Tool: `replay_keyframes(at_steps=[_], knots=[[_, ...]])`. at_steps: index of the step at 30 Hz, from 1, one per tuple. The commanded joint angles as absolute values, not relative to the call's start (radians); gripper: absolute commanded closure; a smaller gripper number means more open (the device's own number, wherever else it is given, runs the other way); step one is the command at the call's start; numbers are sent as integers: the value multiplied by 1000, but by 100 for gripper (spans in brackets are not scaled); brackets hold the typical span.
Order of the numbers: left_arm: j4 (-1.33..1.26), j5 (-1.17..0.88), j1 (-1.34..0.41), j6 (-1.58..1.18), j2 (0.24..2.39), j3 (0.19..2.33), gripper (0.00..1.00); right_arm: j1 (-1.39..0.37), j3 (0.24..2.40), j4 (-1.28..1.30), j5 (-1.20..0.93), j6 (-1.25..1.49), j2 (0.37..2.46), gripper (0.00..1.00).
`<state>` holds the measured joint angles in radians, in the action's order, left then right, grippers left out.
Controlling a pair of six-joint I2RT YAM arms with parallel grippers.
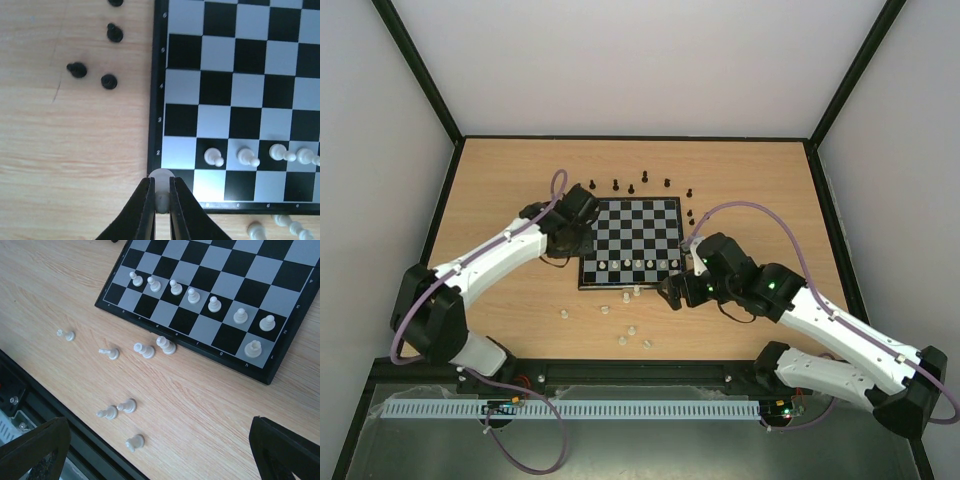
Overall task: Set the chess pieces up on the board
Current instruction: Pick up the chess piece at the center of the board, then place the chess piece on the chessboard.
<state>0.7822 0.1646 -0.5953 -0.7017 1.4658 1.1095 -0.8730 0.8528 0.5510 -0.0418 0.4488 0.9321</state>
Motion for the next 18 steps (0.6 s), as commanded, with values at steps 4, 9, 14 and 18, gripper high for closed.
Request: replay_keyframes(at_steps=[4, 9, 14, 18], knots=[[805, 133, -598, -524, 1563, 1159, 92, -882, 858, 589, 30, 463, 942, 1], [749, 118, -598, -486, 1599, 1113, 92, -881, 858, 600, 69, 478, 974, 1], [696, 93, -598, -470, 1621, 1083, 92, -882, 860, 603, 91, 487, 983, 1], [669, 79, -598, -460, 1649, 1074, 92, -882, 859, 603, 100, 491, 987, 1]])
